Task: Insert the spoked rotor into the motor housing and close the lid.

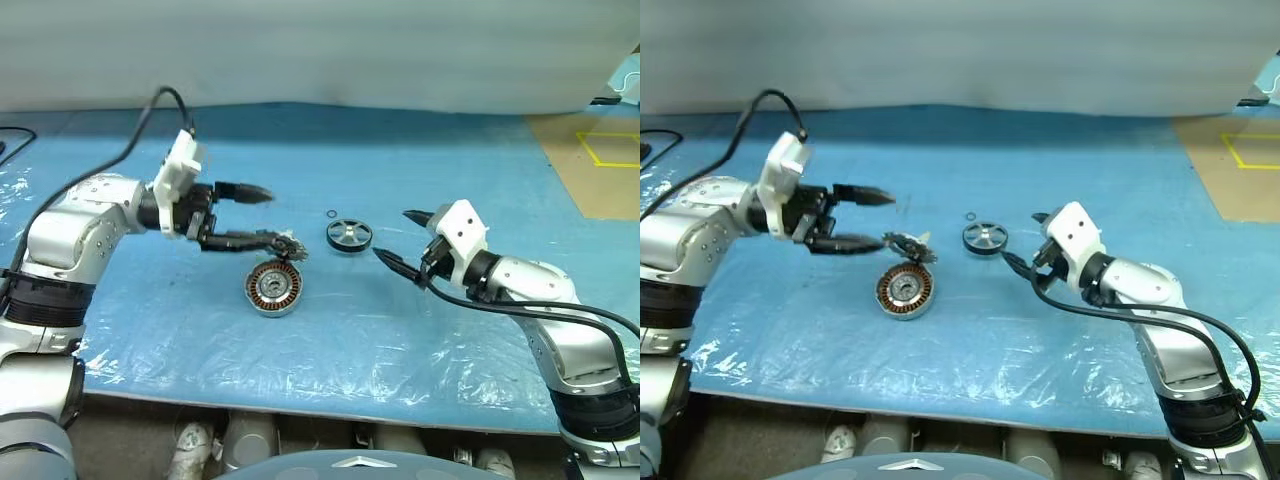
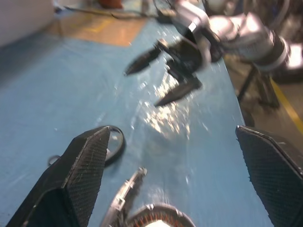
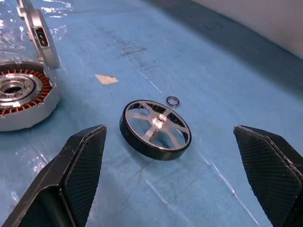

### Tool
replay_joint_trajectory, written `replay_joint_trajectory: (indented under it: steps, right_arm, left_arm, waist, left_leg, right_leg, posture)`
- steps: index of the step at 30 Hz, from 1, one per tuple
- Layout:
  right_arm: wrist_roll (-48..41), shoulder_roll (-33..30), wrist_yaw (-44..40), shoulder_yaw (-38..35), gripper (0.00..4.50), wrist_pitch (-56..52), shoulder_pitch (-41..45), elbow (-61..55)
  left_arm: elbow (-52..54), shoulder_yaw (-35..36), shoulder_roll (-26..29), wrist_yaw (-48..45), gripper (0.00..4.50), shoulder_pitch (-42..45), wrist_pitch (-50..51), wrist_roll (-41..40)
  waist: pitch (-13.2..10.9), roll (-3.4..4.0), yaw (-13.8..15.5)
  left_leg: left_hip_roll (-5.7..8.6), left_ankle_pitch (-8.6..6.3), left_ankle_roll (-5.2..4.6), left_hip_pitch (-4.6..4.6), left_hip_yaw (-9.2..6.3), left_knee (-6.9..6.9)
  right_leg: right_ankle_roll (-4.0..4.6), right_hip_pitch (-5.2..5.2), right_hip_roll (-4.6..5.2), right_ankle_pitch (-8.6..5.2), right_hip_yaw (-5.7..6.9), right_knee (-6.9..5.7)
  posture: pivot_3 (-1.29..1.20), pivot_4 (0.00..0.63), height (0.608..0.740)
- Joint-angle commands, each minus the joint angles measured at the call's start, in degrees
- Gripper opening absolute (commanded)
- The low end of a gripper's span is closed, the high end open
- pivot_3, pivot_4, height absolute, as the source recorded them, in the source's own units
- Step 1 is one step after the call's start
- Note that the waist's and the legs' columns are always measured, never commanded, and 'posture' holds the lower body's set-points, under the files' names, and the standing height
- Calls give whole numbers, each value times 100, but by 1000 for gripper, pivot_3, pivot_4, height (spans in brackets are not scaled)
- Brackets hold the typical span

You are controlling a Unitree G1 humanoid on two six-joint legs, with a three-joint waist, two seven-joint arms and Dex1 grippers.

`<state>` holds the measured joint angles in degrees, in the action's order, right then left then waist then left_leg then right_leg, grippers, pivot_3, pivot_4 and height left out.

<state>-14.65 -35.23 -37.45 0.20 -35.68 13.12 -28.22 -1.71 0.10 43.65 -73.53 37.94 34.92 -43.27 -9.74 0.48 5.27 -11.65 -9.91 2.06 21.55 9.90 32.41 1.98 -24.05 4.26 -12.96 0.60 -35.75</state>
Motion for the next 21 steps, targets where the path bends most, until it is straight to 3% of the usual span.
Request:
replay_joint_trajectory:
  steps: [1,11,21]
  right_arm:
    - [81,-20,-105,201,4500,140,450,338]
    - [893,-312,-1603,1431,4500,1294,2717,2954]
    - [1970,585,-2191,2254,4500,2860,4533,6429]
  left_arm:
    - [-56,312,-188,440,4462,-19,237,-81]
    - [250,390,-310,609,4462,-846,-197,310]
    - [1463,267,-311,659,4462,-1799,-296,347]
  waist:
    - [0,0,-17]
    - [-3,-5,-147]
    - [-11,-23,-140]
  left_leg:
    - [1,0,0,0,0,-2]
    - [-5,0,-1,15,-2,2]
    - [-14,11,-21,55,-4,27]
  right_leg:
    - [0,-1,-3,0,1,0]
    - [1,-12,-8,0,6,0]
    - [6,-28,-7,2,25,-3]
  posture:
    - [0,150,740]
    - [0,150,740]
    - [0,150,740]
